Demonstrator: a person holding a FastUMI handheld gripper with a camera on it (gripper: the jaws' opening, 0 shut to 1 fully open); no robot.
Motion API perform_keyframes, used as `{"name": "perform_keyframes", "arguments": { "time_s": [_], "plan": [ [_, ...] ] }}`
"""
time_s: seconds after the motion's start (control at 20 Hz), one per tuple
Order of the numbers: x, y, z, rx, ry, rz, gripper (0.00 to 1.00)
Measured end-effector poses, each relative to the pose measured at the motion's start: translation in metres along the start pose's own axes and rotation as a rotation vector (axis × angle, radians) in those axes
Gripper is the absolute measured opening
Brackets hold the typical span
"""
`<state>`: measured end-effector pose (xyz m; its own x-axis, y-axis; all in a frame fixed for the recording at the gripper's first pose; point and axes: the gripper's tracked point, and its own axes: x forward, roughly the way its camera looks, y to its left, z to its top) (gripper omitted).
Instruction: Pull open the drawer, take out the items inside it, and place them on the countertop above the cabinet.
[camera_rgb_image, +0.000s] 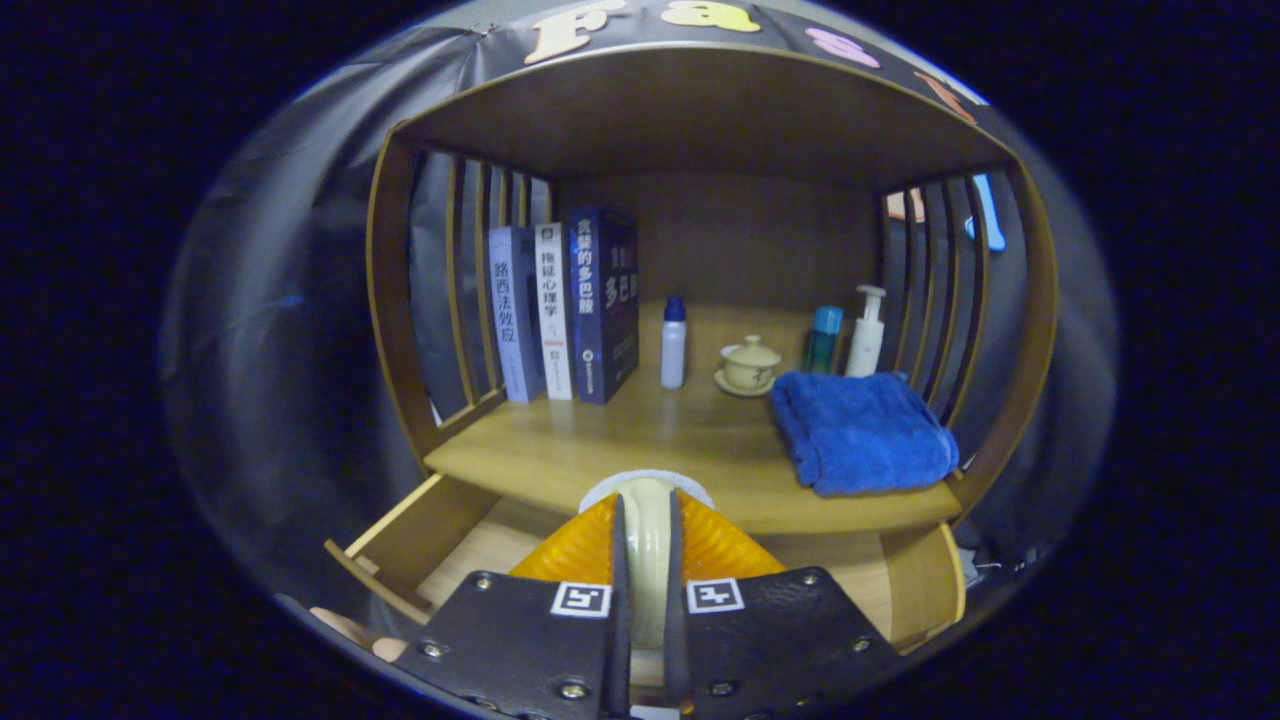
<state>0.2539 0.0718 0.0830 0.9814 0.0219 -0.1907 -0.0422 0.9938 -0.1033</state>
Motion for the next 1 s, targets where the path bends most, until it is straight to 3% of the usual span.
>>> {"name": "perform_keyframes", "arguments": {
  "time_s": [0.3, 0.6, 1.0],
  "plan": [
    [0.040, -0.012, 0.024, 0.003, -0.058, -0.076, 0.14],
    [0.100, -0.022, 0.015, -0.003, -0.048, -0.156, 0.14],
    [0.140, -0.033, 0.010, 0.062, -0.040, -0.226, 0.14]
  ]
}}
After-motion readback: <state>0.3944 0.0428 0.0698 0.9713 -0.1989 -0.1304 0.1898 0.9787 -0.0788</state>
